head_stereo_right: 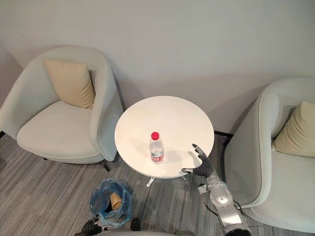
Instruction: Gather rubbish on tea table into small bin, then transfer packed bag to large trash can.
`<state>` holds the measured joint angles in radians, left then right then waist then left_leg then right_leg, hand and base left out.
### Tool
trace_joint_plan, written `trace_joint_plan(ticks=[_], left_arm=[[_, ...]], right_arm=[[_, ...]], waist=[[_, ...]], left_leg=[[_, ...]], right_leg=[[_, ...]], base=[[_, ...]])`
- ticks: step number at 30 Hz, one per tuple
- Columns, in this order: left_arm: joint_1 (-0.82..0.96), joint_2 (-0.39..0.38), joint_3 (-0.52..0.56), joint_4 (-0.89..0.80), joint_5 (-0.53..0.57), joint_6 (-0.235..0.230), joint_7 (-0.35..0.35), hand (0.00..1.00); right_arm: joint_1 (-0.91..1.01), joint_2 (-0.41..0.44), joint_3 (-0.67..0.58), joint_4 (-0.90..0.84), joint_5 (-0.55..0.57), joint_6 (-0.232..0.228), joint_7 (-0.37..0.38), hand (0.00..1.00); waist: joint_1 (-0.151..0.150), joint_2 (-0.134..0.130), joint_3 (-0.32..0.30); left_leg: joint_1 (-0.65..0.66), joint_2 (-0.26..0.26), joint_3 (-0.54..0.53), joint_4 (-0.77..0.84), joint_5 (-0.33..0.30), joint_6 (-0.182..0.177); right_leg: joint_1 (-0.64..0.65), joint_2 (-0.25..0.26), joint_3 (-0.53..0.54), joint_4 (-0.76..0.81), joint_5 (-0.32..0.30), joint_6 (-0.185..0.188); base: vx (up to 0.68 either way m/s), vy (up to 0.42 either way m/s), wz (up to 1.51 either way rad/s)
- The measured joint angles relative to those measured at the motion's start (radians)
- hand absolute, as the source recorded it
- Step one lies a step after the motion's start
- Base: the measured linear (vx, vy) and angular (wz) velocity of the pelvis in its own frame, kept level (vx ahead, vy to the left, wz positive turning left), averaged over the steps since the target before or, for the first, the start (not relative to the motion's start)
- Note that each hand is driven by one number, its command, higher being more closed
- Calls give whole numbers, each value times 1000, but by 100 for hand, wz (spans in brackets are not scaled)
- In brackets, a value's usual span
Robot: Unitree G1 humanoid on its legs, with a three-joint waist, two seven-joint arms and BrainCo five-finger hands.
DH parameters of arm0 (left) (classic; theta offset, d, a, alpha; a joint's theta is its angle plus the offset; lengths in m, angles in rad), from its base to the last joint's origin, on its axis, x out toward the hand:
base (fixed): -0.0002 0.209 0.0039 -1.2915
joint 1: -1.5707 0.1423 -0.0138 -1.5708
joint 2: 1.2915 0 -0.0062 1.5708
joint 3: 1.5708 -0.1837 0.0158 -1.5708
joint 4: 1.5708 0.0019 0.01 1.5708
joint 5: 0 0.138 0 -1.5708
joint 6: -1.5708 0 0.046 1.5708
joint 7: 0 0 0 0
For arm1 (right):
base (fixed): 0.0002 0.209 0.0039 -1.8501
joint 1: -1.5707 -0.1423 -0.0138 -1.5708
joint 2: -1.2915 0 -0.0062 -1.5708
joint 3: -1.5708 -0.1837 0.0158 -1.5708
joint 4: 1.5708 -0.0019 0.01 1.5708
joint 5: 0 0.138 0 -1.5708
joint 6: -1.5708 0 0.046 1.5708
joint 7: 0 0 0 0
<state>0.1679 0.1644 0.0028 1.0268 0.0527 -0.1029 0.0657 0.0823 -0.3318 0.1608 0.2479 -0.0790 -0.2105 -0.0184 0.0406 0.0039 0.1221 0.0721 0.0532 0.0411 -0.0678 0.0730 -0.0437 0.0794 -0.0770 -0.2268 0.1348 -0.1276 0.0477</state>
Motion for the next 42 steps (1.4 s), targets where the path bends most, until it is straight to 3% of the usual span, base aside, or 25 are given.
trace_joint_plan(ticks=[13, 16, 32, 42], left_arm=[[-4, -2, -40, -7, -1, -35, 3, 0], [-19, -5, -44, -7, -1, -36, 2, 0], [-43, -6, -56, -46, -5, -41, 6, 0], [-80, -7, -83, -59, -24, -60, 13, 0]], right_arm=[[-175, 7, 94, 60, 19, -8, -41, 0], [-210, 12, 94, 86, 39, -8, -50, 0], [-356, 74, 114, 196, 81, -6, -74, 0], [-413, 97, 151, 278, 81, 2, -81, 0]], waist=[[10, 20, 3], [28, 24, 22], [32, 32, 111], [60, 42, 169]], left_leg=[[-64, -2, -53, 0, 4, -5], [-64, -3, -56, 0, 4, -5], [-130, -7, -95, 16, 10, -5], [-172, -8, -111, 43, 11, -6]], right_leg=[[-19, 6, -51, -19, 1, -2], [-16, 6, -53, -22, 1, -2], [-51, 6, -89, -26, 2, -3], [-83, 3, -101, -6, 1, -4]], base=[[32, -16, 12], [6, -9, 5], [-10, -8, 7], [-26, -4, 4]])
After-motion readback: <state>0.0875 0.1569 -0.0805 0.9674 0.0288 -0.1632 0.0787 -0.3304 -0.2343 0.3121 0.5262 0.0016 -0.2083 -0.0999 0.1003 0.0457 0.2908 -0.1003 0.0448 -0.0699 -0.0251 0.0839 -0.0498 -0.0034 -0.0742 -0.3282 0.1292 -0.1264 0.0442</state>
